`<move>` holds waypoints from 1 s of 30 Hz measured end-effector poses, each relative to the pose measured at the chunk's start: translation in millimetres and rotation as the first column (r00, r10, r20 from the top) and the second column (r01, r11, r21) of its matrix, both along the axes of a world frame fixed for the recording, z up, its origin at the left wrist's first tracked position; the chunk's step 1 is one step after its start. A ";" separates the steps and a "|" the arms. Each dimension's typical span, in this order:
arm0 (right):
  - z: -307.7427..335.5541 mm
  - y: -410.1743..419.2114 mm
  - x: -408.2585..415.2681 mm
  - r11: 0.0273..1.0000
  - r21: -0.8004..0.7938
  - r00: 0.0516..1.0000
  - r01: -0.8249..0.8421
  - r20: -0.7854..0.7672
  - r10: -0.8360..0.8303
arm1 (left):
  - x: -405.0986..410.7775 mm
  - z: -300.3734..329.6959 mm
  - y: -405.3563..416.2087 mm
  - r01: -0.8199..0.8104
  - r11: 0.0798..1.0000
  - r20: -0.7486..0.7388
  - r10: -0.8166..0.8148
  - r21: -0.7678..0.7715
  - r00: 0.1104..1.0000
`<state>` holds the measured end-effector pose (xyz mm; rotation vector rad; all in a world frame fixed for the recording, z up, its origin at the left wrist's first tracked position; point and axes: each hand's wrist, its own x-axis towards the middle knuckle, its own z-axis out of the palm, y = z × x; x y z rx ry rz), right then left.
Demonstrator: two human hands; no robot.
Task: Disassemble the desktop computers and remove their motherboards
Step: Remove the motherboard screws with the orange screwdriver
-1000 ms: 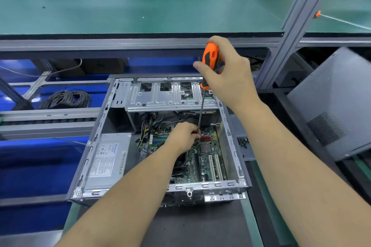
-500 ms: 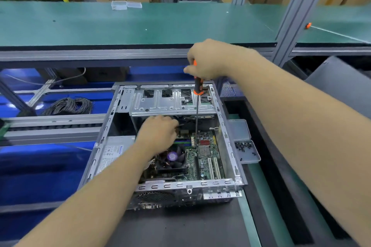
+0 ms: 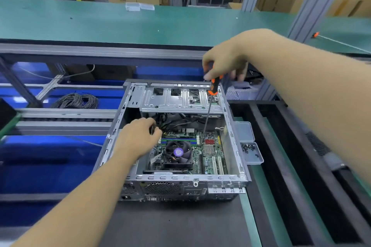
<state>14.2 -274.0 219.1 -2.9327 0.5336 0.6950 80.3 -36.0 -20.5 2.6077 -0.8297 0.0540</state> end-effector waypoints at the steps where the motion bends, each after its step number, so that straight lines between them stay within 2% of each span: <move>1: -0.3 0.4 -1.7 0.996 -0.077 0.999 0.050 0.006 -0.049 | 0.0 -0.7 -0.1 0.000 1.000 0.001 0.000 0.002 1.000; 3: -3.3 2.0 -4.7 0.976 -0.216 0.997 -0.003 0.080 0.021 | 0.0 -1.0 -0.8 -0.001 1.000 0.005 0.001 0.003 1.000; 6: -6.7 1.6 -6.6 0.969 -0.152 0.960 -0.194 0.172 0.219 | -0.6 -0.3 -1.0 -0.008 1.000 0.004 0.008 -0.007 1.000; 9: -4.7 8.6 -12.0 0.992 -0.052 0.984 -0.114 0.129 0.120 | -2.8 1.5 -0.9 -0.010 1.000 0.007 0.010 -0.018 1.000; 10: -7.6 9.8 -12.9 0.994 -0.094 0.988 -0.062 0.134 0.075 | -3.7 1.6 -1.0 -0.010 1.000 0.009 0.010 -0.024 1.000; 12: -9.9 11.9 -12.3 0.952 -0.299 0.979 -0.073 0.161 0.125 | -4.6 2.2 -0.9 -0.021 0.999 0.014 0.022 -0.029 1.000; 13: -11.4 10.9 -11.5 0.948 -0.301 0.968 -0.104 0.189 0.166 | -4.9 2.3 -0.9 -0.025 0.999 0.017 0.026 -0.032 1.000; 16: -6.8 12.7 -15.8 0.970 -0.092 0.952 -0.226 0.188 0.240 | -5.3 2.6 -1.1 -0.032 0.999 0.025 0.033 -0.039 0.999; 18: -8.1 15.4 -18.6 0.979 -0.059 0.962 -0.194 0.183 0.201 | -4.9 2.1 -1.5 -0.030 0.999 0.028 0.031 -0.041 0.999; 20: -12.4 17.2 -19.7 0.975 -0.196 0.969 -0.103 0.202 0.143 | -4.4 1.7 -1.6 -0.027 0.999 0.030 0.028 -0.040 0.999; 21: -13.8 16.9 -18.6 0.956 -0.277 0.961 -0.097 0.226 0.163 | -3.9 1.3 -1.5 -0.027 0.999 0.033 0.029 -0.040 0.999; 22: -14.8 15.0 -17.4 0.950 -0.285 0.950 -0.127 0.242 0.199 | -3.6 0.9 -1.3 -0.029 0.999 0.035 0.030 -0.039 0.999; 24: -12.5 10.9 -17.9 0.969 -0.142 0.942 -0.203 0.241 0.233 | -3.3 0.1 -1.4 -0.030 0.999 0.039 0.032 -0.037 0.999; 26: -6.3 12.6 -19.6 0.990 0.016 0.974 -0.141 0.180 0.136 | -2.3 -1.1 -1.4 -0.028 0.999 0.047 0.029 -0.028 0.998; 27: -5.6 14.5 -20.7 0.997 -0.019 0.987 -0.075 0.144 0.077 | -2.0 -1.8 -1.5 -0.027 0.999 0.049 0.028 -0.025 0.998; 28: -5.9 14.2 -20.2 0.991 -0.132 0.991 -0.034 0.120 0.050 | -1.6 -2.3 -1.3 -0.027 0.999 0.048 0.028 -0.026 0.998; 29: -7.2 13.6 -19.9 0.964 -0.261 0.989 -0.044 0.126 0.079 | -1.2 -2.8 -1.2 -0.028 0.999 0.044 0.029 -0.029 0.999; 30: -10.5 11.8 -18.2 0.947 -0.309 0.976 -0.087 0.163 0.142 | -0.6 -3.2 -1.1 -0.029 0.999 0.042 0.030 -0.032 0.999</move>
